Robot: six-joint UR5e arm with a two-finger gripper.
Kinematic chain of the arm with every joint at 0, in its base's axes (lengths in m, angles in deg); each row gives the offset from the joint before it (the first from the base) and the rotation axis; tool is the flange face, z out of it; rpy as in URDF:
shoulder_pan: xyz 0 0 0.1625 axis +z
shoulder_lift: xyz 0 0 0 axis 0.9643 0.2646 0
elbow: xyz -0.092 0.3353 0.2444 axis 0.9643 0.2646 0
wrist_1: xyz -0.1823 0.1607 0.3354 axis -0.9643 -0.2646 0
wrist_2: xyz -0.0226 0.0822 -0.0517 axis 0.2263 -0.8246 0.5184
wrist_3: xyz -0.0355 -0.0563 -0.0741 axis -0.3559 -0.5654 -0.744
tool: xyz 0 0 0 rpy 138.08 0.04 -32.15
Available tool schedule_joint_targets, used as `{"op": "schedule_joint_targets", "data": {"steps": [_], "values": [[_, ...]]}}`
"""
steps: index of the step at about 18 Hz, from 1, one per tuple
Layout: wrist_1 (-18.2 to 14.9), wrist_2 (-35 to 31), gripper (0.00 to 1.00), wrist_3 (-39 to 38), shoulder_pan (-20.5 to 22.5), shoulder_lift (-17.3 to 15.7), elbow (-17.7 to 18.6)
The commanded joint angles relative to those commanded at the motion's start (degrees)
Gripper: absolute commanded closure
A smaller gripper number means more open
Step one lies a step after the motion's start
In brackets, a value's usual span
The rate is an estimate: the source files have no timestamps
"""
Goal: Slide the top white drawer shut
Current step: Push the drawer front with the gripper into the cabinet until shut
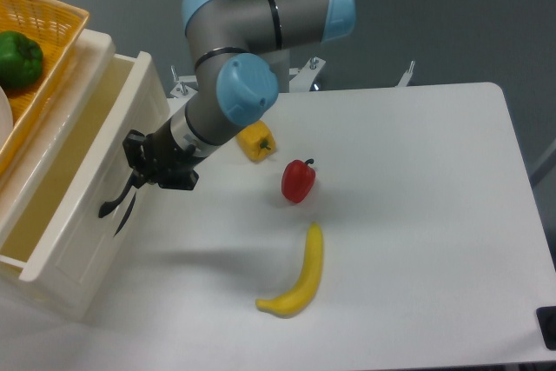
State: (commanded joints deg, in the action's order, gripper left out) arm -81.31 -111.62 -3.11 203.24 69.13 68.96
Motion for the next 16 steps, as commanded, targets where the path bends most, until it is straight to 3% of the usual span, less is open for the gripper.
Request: {"op": "schedule_joint_targets", "data": {"steps": [16], "values": [[0.4, 0.5, 1.0, -1.8, -2.7, 0.1, 0.0]]}}
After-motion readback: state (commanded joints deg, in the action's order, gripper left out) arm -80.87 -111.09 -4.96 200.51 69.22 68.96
